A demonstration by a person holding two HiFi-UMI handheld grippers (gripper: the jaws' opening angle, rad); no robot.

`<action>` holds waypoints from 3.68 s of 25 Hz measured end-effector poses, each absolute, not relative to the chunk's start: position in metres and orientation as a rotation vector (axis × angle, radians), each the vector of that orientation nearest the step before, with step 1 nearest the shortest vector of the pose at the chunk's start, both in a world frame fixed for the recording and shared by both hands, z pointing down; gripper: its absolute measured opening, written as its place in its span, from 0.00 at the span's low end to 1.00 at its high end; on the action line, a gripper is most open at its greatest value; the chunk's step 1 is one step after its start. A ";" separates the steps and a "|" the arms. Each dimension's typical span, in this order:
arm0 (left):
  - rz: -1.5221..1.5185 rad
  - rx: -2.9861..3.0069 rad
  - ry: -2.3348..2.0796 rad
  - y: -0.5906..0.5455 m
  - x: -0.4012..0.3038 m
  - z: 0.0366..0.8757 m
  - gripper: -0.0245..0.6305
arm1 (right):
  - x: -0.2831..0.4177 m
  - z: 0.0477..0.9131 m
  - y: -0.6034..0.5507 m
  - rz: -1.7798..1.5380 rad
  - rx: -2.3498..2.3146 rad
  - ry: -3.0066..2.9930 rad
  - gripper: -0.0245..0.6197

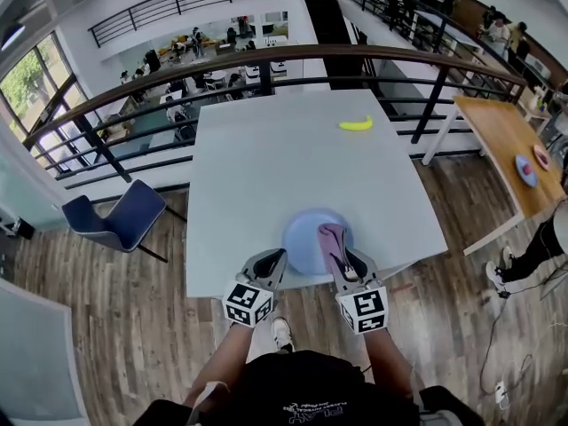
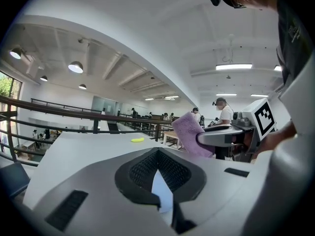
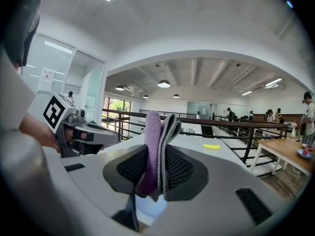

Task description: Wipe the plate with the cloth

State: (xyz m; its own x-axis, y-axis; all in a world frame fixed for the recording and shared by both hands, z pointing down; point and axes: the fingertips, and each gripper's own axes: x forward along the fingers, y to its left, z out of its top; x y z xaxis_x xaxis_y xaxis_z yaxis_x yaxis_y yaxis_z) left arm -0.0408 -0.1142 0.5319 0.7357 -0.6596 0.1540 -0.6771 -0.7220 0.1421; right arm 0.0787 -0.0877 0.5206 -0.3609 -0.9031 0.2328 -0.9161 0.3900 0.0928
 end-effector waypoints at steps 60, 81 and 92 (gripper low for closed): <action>0.522 2.354 -1.073 -0.242 -0.047 0.698 0.04 | 0.098 0.605 -0.243 0.218 1.372 -2.381 0.20; 0.577 2.043 -0.972 -0.237 -0.041 0.769 0.25 | 0.118 0.632 -0.248 0.299 1.391 -2.344 0.20; 0.674 2.014 -0.936 -0.238 -0.037 0.777 0.21 | 0.124 0.641 -0.238 0.384 1.420 -2.329 0.20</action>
